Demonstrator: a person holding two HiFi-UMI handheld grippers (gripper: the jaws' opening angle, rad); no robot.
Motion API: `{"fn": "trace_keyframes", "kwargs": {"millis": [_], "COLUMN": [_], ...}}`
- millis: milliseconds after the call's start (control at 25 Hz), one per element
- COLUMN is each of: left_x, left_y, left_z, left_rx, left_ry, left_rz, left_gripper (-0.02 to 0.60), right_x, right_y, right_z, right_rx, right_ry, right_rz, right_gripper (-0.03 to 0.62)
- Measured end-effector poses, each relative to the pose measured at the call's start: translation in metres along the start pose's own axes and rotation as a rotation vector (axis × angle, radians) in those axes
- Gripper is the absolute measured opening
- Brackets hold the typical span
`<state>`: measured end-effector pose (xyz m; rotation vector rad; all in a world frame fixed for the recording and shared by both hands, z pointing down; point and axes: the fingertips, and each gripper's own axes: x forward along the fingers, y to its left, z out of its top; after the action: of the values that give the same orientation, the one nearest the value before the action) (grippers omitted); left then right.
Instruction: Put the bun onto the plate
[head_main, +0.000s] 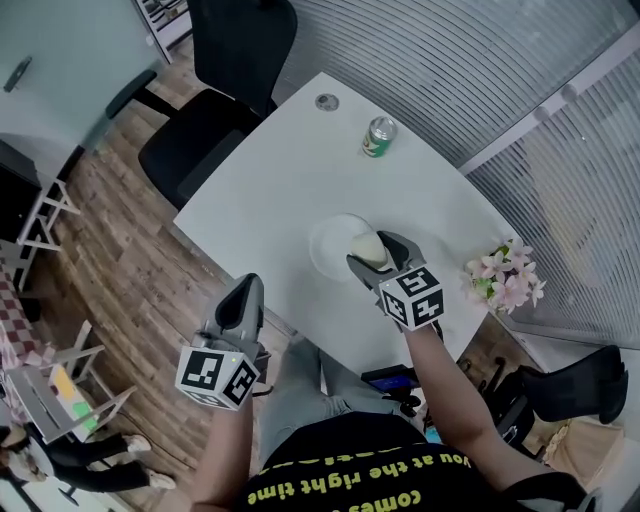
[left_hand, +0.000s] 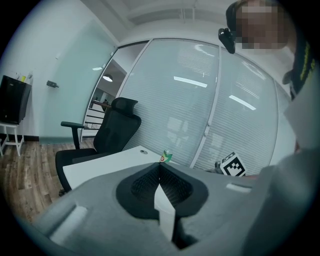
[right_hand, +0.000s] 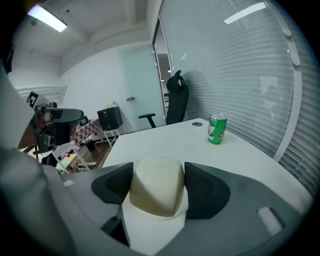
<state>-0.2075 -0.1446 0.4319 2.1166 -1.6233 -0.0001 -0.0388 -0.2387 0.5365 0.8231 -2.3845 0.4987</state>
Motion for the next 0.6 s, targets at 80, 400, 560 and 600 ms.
{"fn": "trace_keyframes", "kwargs": {"millis": [80, 400, 560, 600], "left_x": [-0.004, -0.014, -0.019, -0.020], "left_y": [0.004, 0.016, 0.020, 0.022], "left_z": [-0.002, -0.012, -0.013, -0.014], "left_rx": [-0.008, -0.023, -0.028, -0.030], "left_ry": [0.003, 0.016, 0.021, 0.023], "left_rz": [0.012, 0.054, 0.068, 0.071], "left_gripper": [0.002, 0.002, 0.002, 0.002], "right_x": [0.006, 0.029, 0.040, 0.042], "right_y": [0.004, 0.009, 0.008, 0.007], "right_z": [0.001, -0.002, -0.004, -0.005], "right_rx": [-0.004, -0.010, -0.009, -0.008], "right_ry": [0.002, 0.019, 0.028, 0.032], "right_rz": [0.011, 0.040, 0.044, 0.044], "right_gripper": [0.327, 0.327, 0.327, 0.327]}}
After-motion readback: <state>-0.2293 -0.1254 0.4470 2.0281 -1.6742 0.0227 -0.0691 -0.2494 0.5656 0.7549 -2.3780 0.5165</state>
